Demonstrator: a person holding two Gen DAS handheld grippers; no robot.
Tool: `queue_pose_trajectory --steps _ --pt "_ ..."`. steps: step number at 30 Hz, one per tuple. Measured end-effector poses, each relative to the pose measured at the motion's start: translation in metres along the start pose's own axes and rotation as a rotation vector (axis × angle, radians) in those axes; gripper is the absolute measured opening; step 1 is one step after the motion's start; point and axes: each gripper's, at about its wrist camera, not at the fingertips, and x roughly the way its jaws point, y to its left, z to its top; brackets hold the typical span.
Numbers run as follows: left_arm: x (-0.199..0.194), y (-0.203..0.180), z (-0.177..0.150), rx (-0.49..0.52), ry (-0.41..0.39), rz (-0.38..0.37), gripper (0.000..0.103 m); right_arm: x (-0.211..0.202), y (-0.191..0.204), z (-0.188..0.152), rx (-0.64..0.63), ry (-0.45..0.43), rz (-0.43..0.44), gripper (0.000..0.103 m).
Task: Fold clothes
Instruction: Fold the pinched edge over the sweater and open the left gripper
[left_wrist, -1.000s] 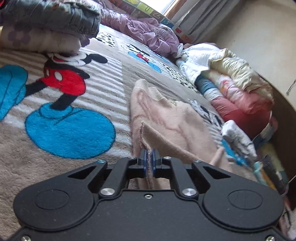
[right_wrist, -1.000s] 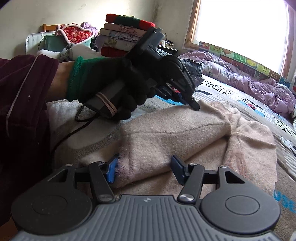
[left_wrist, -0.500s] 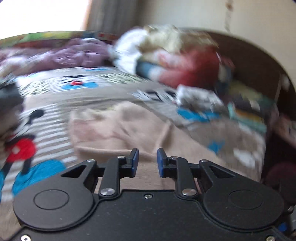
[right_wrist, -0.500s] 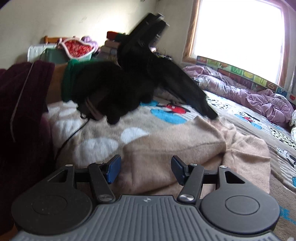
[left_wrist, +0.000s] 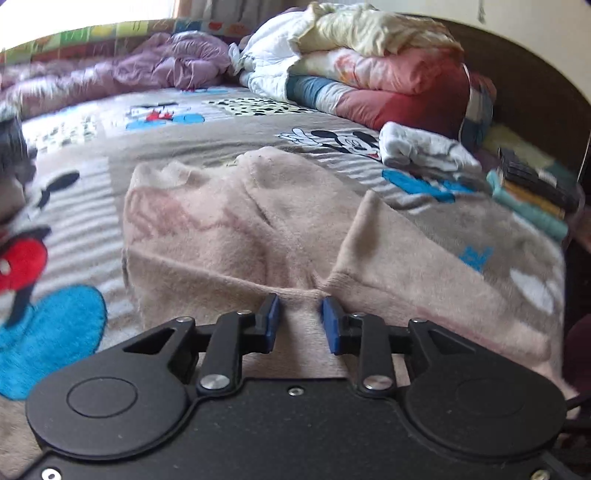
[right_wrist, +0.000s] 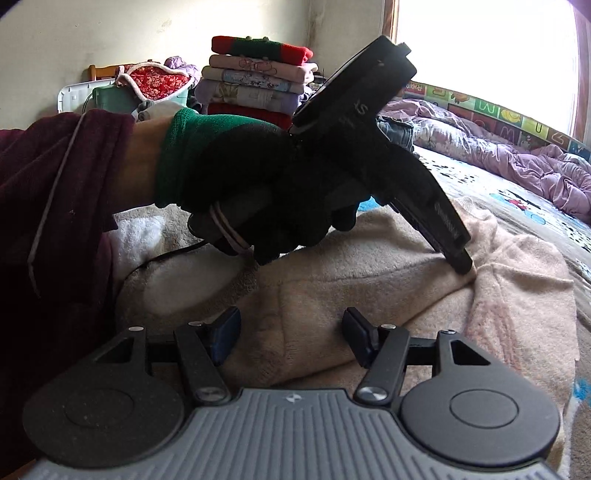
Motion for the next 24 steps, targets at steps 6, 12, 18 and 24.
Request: queue_pose_trajectory --steps 6,12,18,24 --pt "-0.018 0.006 0.002 -0.036 -0.048 -0.025 0.031 0.002 0.002 -0.001 0.018 0.006 0.0 0.062" --pt "-0.052 0.021 0.004 -0.092 -0.143 -0.031 0.031 -0.012 0.012 -0.001 -0.016 -0.053 -0.045 0.062" --pt "-0.033 0.027 0.003 -0.089 -0.117 0.069 0.031 -0.016 0.01 -0.002 -0.002 -0.136 -0.065 0.063" --pt "-0.004 0.016 -0.003 0.02 -0.036 0.177 0.032 0.011 0.005 -0.001 0.011 0.028 -0.023 0.066"
